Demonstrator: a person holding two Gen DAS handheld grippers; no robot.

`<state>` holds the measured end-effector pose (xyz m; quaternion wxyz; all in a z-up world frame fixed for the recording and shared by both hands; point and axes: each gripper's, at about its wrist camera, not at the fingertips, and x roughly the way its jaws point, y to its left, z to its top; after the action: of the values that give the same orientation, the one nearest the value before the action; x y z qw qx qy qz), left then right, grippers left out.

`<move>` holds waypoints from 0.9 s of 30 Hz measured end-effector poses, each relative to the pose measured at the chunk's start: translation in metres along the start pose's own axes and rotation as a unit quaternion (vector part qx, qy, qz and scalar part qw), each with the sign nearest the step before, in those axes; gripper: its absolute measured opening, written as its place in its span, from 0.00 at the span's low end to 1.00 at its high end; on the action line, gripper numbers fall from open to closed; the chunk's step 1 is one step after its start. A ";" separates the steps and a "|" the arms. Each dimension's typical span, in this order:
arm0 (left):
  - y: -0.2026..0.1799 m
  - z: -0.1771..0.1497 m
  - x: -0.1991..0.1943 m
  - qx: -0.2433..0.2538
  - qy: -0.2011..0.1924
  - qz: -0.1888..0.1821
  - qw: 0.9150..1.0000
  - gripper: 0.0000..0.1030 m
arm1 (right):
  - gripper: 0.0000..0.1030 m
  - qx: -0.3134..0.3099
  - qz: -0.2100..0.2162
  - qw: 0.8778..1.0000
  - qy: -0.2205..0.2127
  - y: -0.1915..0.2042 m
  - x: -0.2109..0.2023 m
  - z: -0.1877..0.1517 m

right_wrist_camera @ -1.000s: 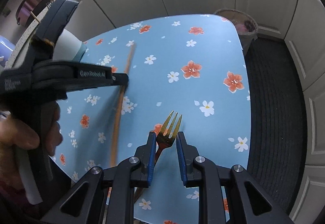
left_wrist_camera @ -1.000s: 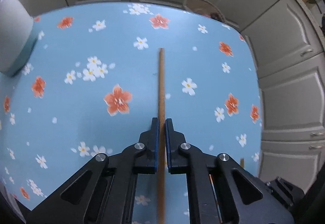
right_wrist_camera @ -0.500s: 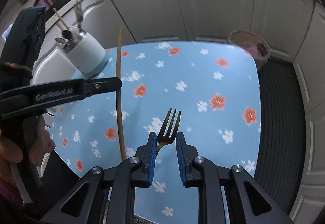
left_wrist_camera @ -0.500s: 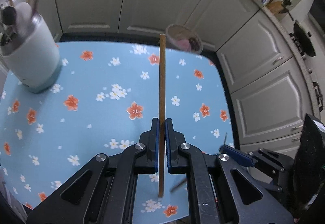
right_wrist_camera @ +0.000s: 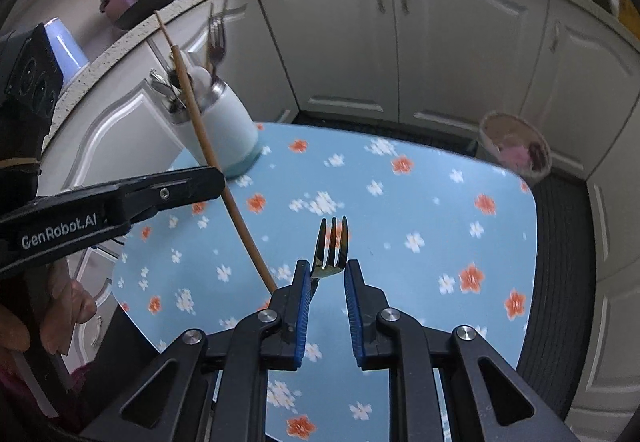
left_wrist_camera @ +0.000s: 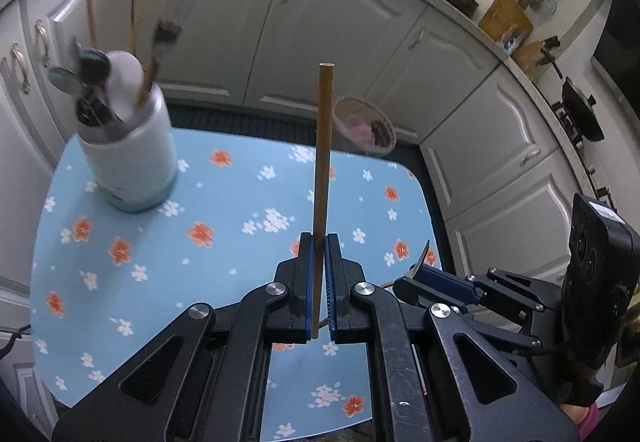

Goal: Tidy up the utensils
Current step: 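Lift the chopstick and gold fork and carry them over the jar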

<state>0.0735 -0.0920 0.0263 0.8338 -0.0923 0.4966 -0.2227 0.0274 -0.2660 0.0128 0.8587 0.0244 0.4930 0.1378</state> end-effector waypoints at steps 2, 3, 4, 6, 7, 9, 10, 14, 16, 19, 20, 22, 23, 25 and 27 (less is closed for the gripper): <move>0.005 0.004 -0.009 -0.003 -0.009 0.003 1.000 0.04 | 0.16 -0.007 0.001 1.000 -0.006 0.008 -0.002 0.010; 0.009 0.007 -0.015 -0.005 -0.013 0.003 1.000 0.04 | 0.16 -0.012 0.003 1.000 -0.010 0.013 -0.003 0.017; 0.013 0.010 -0.021 -0.008 -0.017 0.005 1.000 0.04 | 0.16 -0.015 0.004 1.000 -0.012 0.016 -0.005 0.021; 0.020 0.017 -0.032 -0.011 -0.026 0.008 1.000 0.04 | 0.16 -0.024 0.007 0.999 -0.020 0.026 -0.008 0.034; 0.023 0.020 -0.038 -0.012 -0.031 0.010 0.999 0.04 | 0.16 -0.027 0.009 0.999 -0.023 0.029 -0.009 0.039; 0.029 0.030 -0.053 -0.012 -0.044 0.018 0.999 0.04 | 0.16 -0.037 0.012 0.999 -0.031 0.040 -0.012 0.054; 0.032 0.034 -0.059 -0.012 -0.049 0.021 0.998 0.04 | 0.16 -0.040 0.014 0.999 -0.034 0.043 -0.013 0.060; 0.047 0.060 -0.087 -0.015 -0.076 0.038 0.996 0.04 | 0.16 -0.058 0.021 0.997 -0.048 0.066 -0.015 0.092; 0.054 0.071 -0.100 -0.018 -0.091 0.048 0.995 0.04 | 0.16 -0.063 0.027 0.996 -0.054 0.078 -0.016 0.107; 0.069 0.091 -0.115 -0.028 -0.106 0.058 0.992 0.04 | 0.16 -0.077 0.033 0.994 -0.064 0.097 -0.018 0.132; 0.072 0.096 -0.117 -0.029 -0.109 0.062 0.992 0.04 | 0.16 -0.082 0.037 0.994 -0.067 0.105 -0.018 0.141; 0.077 0.107 -0.122 -0.026 -0.117 0.077 0.990 0.04 | 0.16 -0.092 0.037 0.992 -0.072 0.118 -0.018 0.156; 0.080 0.112 -0.124 -0.024 -0.122 0.085 0.989 0.04 | 0.16 -0.097 0.036 0.992 -0.075 0.125 -0.018 0.164; 0.086 0.120 -0.127 -0.021 -0.128 0.098 0.987 0.04 | 0.16 -0.100 0.038 0.991 -0.078 0.134 -0.015 0.178; 0.093 0.125 -0.127 -0.021 -0.132 0.108 0.985 0.04 | 0.16 -0.100 0.040 0.991 -0.079 0.144 -0.006 0.192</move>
<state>0.1564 0.0404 0.1521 0.9089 -0.0847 0.3940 -0.1071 0.1577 -0.1113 0.1423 0.8868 -0.0317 0.4062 0.2181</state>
